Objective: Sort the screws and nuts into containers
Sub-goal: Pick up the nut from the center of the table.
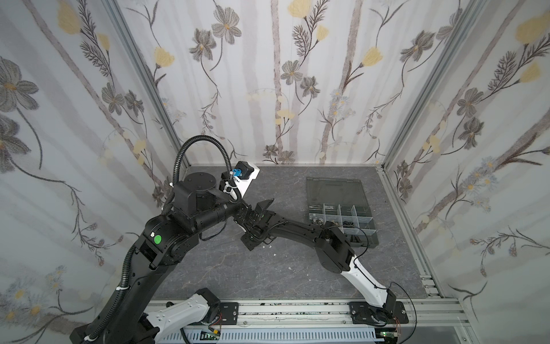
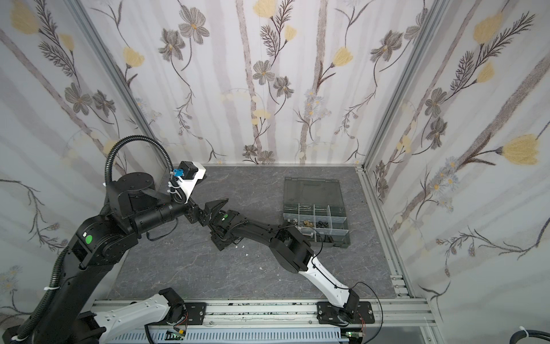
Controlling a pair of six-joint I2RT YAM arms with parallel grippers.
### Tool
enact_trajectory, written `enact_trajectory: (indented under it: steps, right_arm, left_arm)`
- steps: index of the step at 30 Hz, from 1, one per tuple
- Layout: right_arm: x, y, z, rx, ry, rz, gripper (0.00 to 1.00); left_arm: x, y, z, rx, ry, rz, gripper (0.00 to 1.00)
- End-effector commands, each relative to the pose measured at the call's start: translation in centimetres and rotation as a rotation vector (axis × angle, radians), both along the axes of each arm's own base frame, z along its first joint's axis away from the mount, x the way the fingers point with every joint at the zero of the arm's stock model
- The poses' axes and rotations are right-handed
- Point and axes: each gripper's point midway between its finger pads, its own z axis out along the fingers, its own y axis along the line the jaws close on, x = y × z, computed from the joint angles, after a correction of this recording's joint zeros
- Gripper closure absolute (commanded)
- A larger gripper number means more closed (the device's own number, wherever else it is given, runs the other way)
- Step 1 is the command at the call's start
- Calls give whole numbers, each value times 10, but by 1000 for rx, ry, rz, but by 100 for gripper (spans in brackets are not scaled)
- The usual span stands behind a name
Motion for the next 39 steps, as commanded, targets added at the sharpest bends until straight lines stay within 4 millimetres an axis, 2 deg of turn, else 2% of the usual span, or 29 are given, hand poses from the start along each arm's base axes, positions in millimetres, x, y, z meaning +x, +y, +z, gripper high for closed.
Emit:
enact_trajectory:
  steps: [1, 12, 20, 26, 30, 34, 36, 39]
  right_arm:
    - [6, 1, 0, -3, -20, 8, 48]
    - [4, 3, -9, -13, -3, 26, 64]
    - [-2, -7, -18, -82, -15, 49, 64]
    - [-4, -14, -18, -112, -18, 58, 74]
    - [-1, -20, -9, -116, -53, 57, 81]
    - [7, -31, 14, -103, -95, 35, 83]
    - [12, -42, 25, -90, -99, 14, 83]
    - [19, -69, 40, -55, -91, -47, 84]
  left_arm:
    - [-1, 0, 1, -5, 0, -4, 0]
    - [-3, 2, 0, -4, -8, -5, 0]
    - [-3, 3, -2, 1, -6, -1, 0]
    - [-2, 2, -3, 4, -5, -1, 0]
    - [-1, 2, -4, 8, -5, 0, 0]
    - [1, 1, -5, 14, -9, 2, 0]
    - [2, 0, -5, 14, -11, 2, 0]
    - [3, 0, -4, 15, -10, 1, 0]
